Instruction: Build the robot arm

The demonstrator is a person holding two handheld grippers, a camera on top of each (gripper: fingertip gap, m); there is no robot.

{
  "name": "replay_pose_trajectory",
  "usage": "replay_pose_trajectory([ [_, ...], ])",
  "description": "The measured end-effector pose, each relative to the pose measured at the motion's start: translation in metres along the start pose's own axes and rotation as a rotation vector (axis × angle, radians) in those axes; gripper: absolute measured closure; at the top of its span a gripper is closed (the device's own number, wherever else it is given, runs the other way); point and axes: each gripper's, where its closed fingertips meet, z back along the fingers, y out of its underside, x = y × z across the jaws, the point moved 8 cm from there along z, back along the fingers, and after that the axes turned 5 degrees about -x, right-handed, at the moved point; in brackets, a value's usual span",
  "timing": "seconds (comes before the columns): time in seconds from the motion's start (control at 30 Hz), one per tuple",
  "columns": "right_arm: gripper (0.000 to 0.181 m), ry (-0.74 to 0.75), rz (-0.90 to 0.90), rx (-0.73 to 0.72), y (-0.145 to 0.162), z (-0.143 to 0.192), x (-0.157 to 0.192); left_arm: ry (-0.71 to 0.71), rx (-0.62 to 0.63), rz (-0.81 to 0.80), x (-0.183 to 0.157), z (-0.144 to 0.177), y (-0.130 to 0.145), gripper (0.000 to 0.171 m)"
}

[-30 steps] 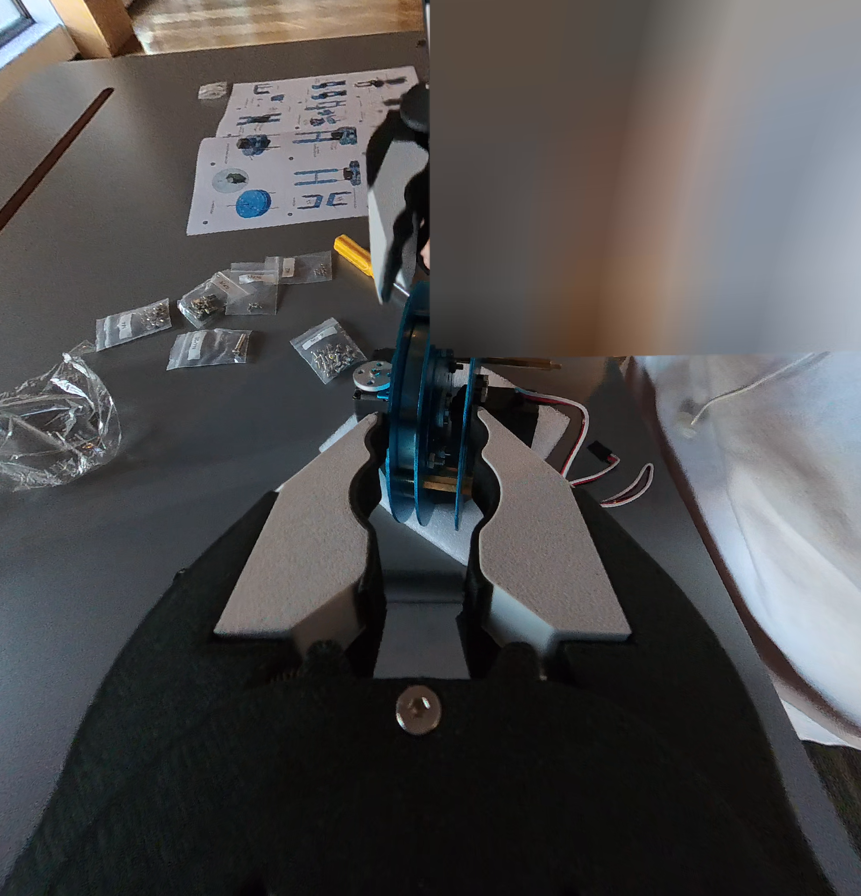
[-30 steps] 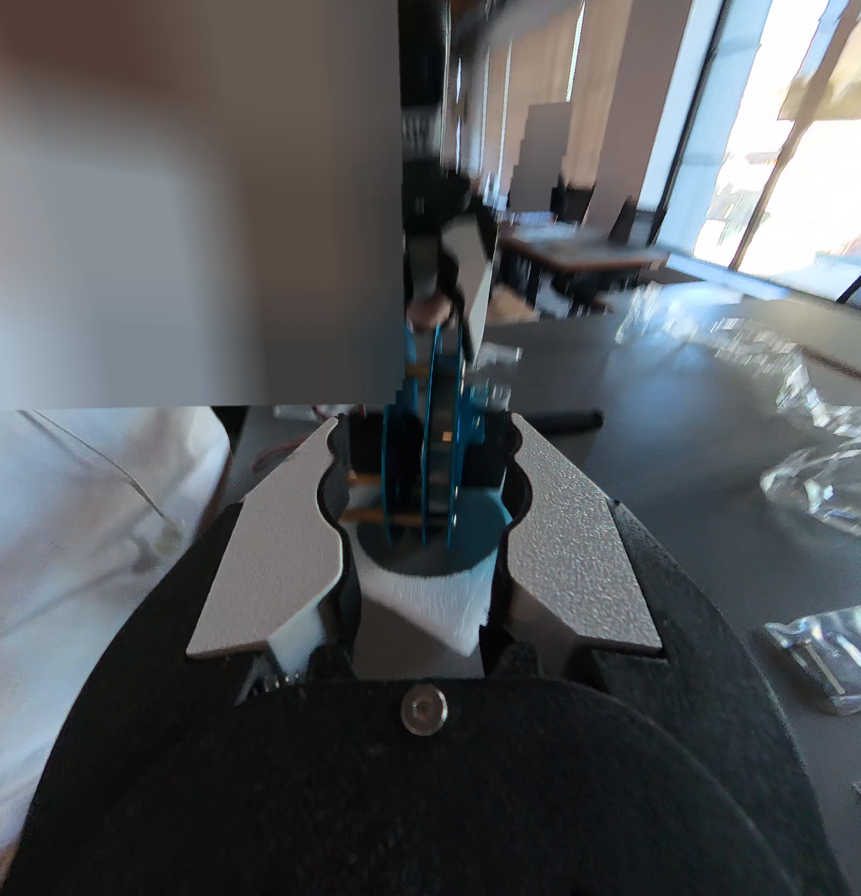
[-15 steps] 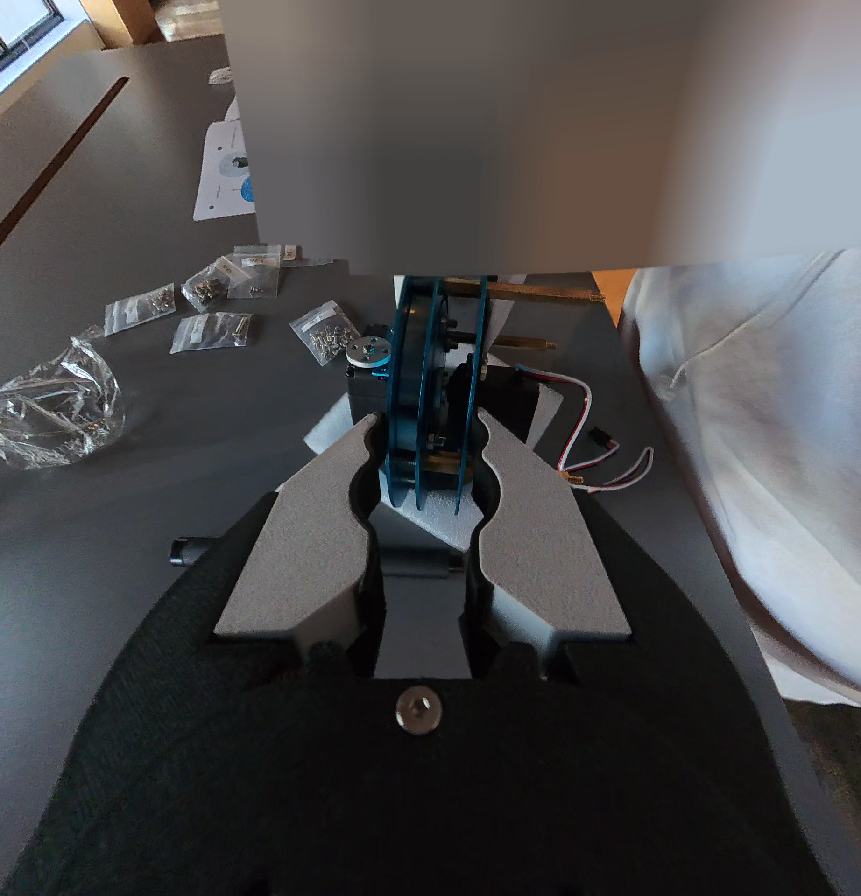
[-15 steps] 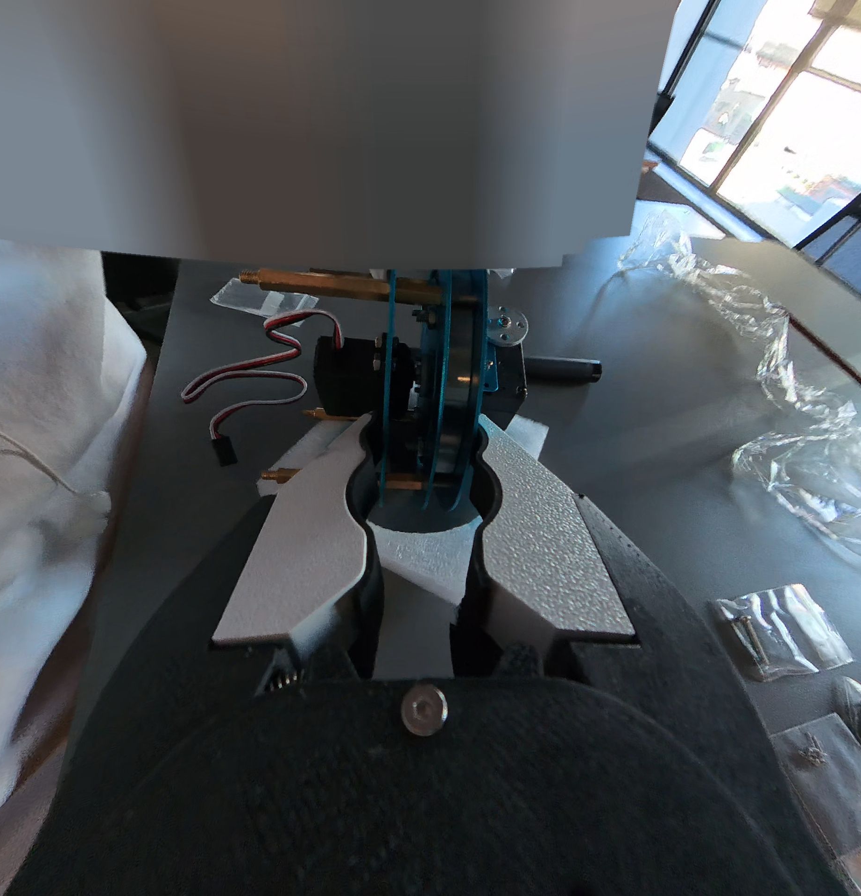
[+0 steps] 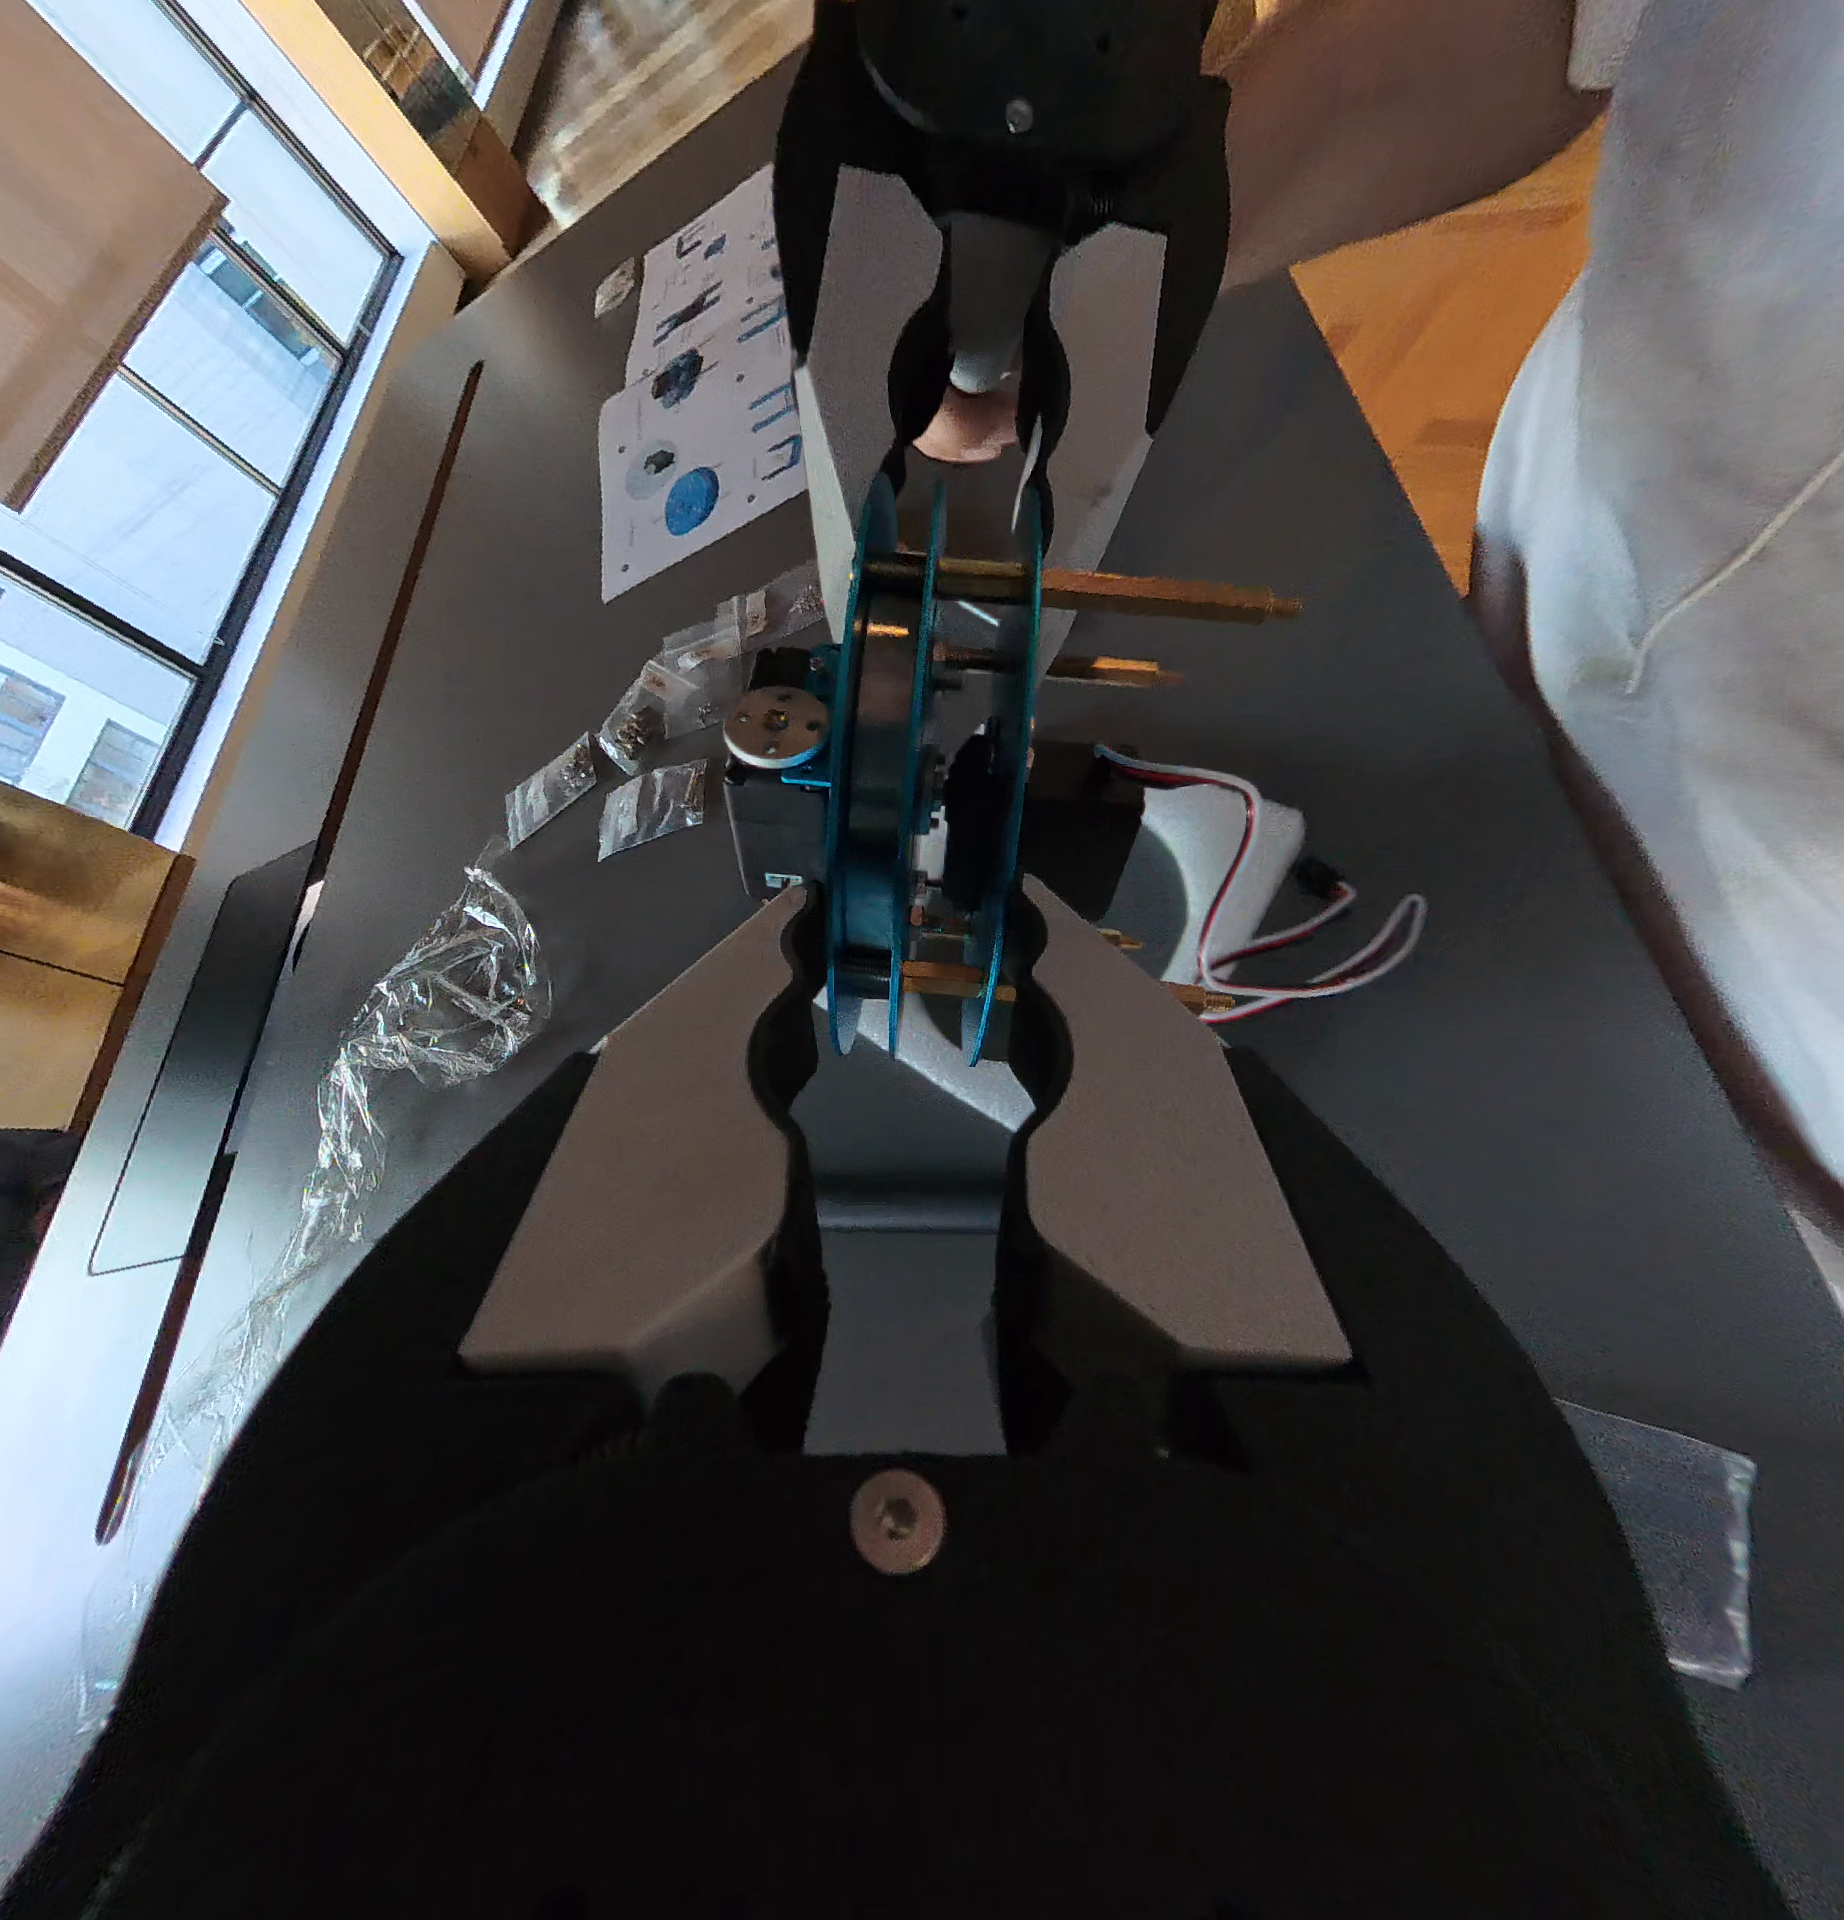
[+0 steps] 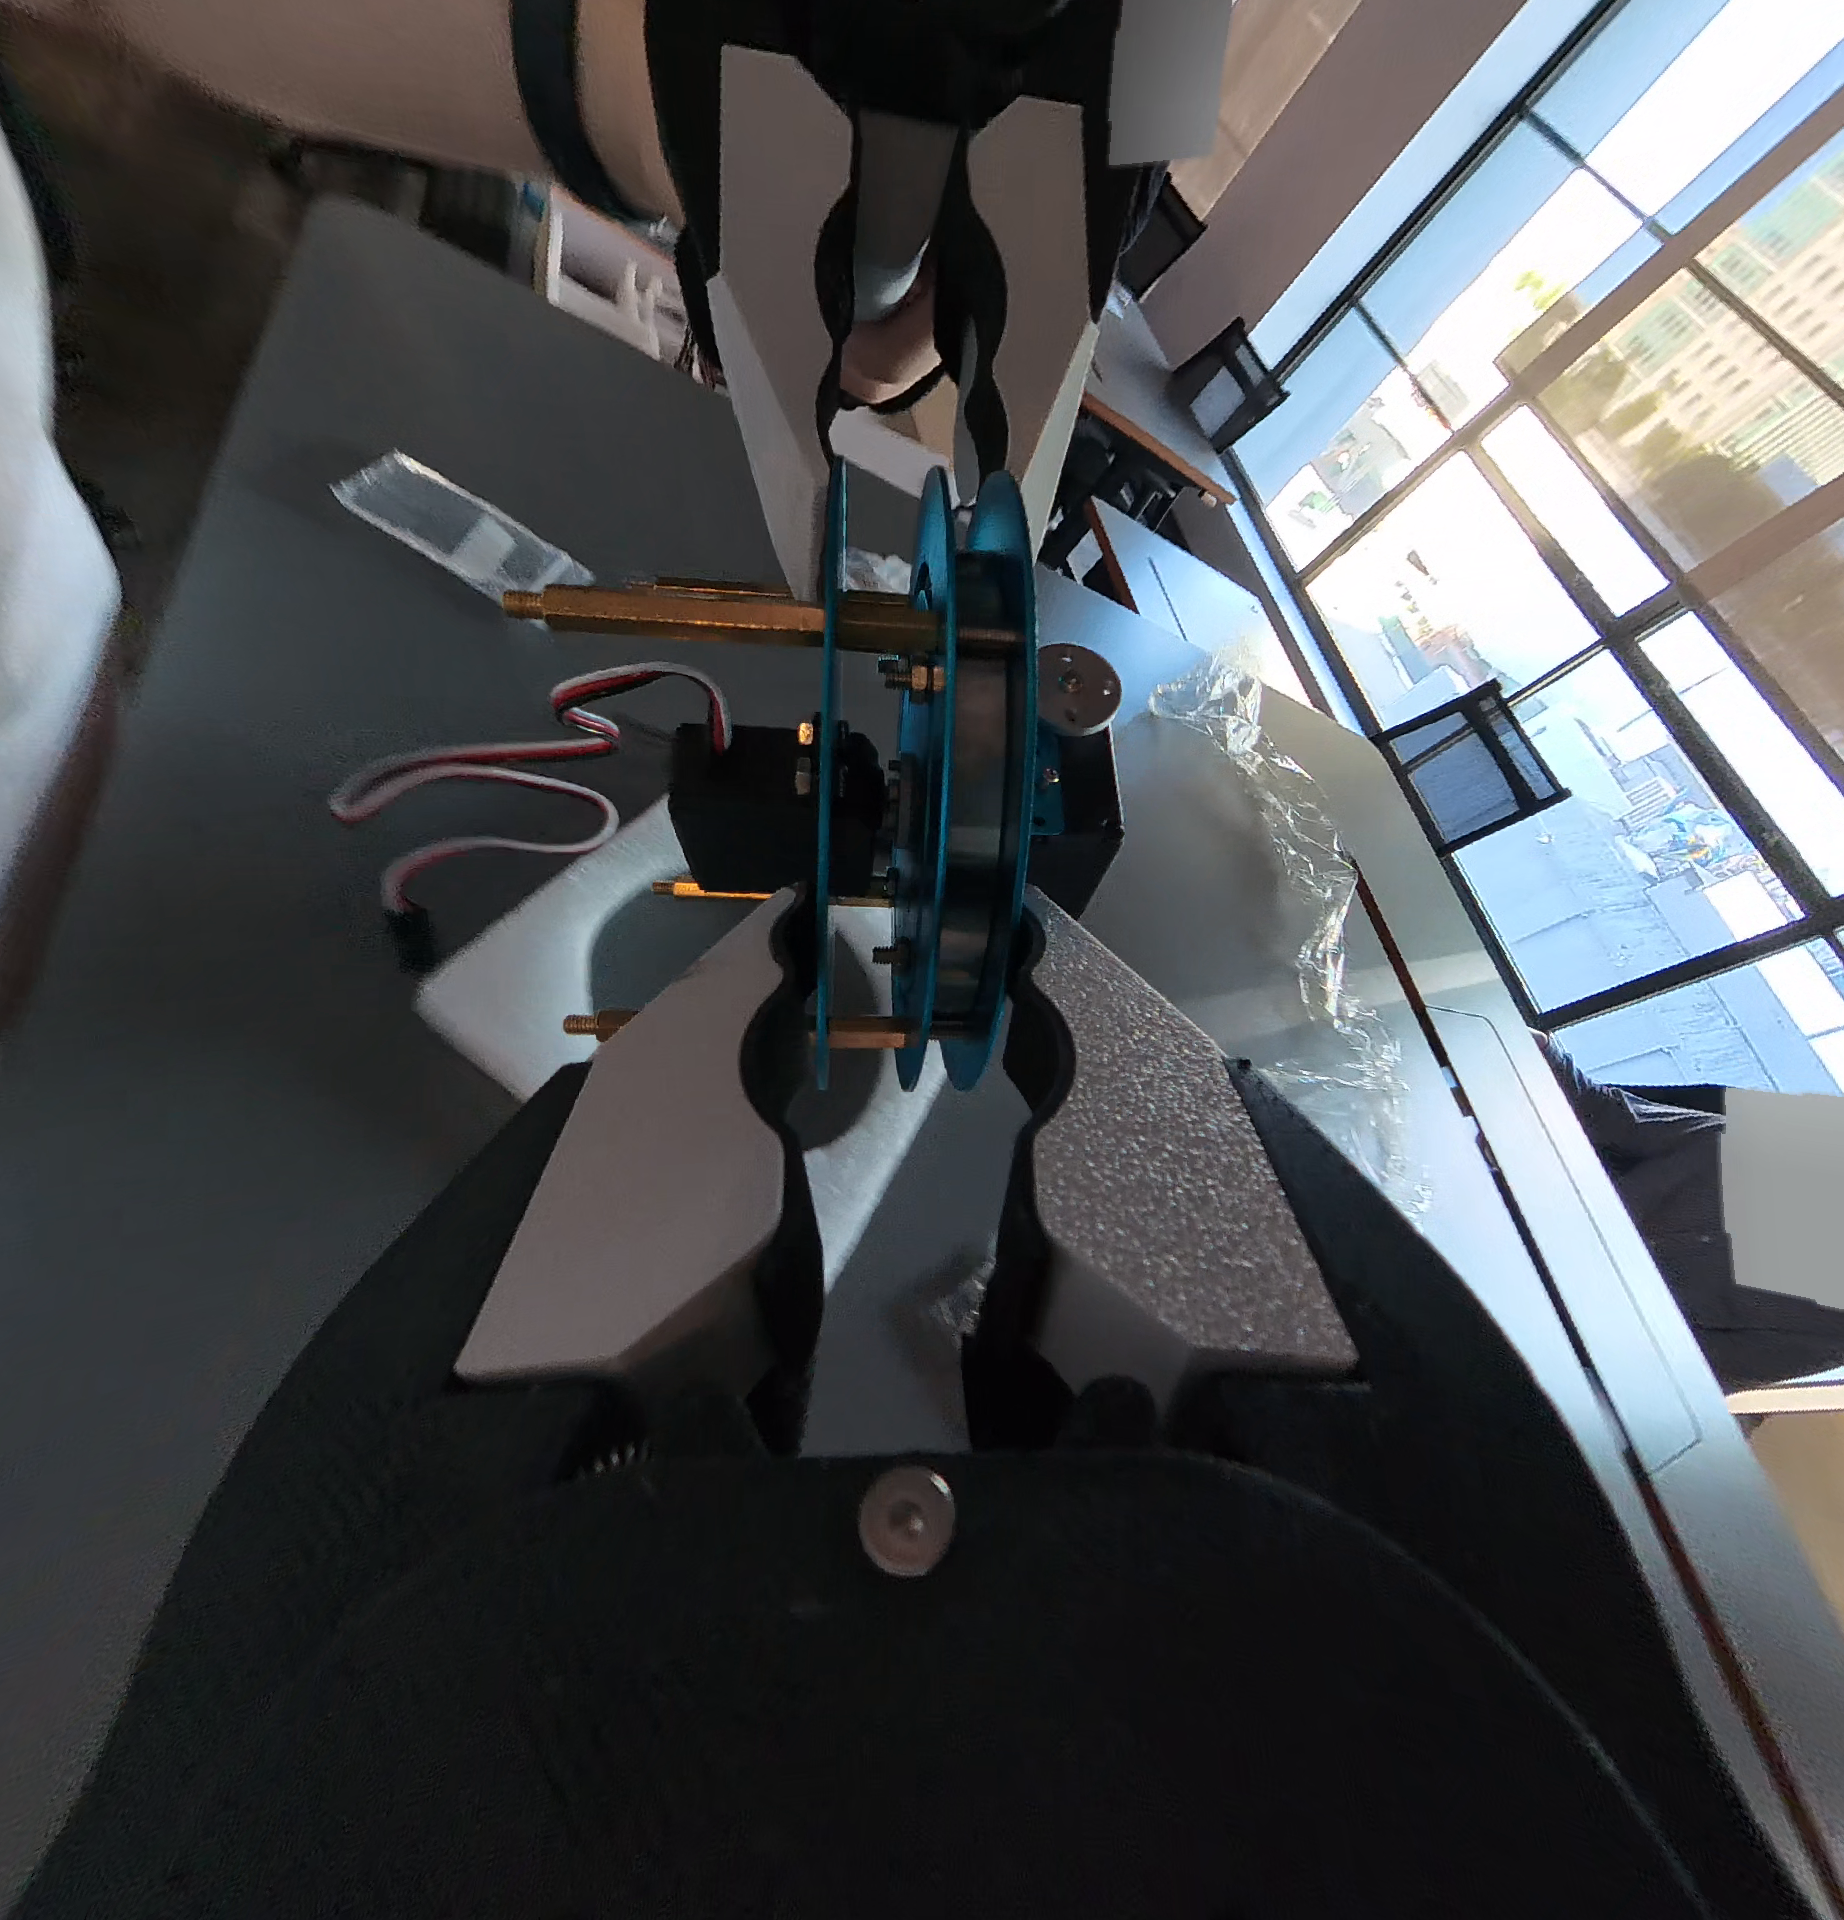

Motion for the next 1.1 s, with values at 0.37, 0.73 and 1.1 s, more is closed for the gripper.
replay_pose_trajectory([
  [0.37,0.149,0.009,0.093,0.048,-0.005,0.007,-0.021,-0.016,-0.001,-0.06,0.017,-0.006,-0.004,0.14],
  [0.73,0.149,0.055,0.243,0.103,0.009,-0.007,-0.07,-0.083,0.054,-0.146,0.065,-0.014,0.009,0.14],
  [1.1,0.149,0.112,0.362,0.137,-0.005,-0.006,-0.079,-0.13,0.099,-0.284,0.073,-0.009,-0.001,0.139],
])
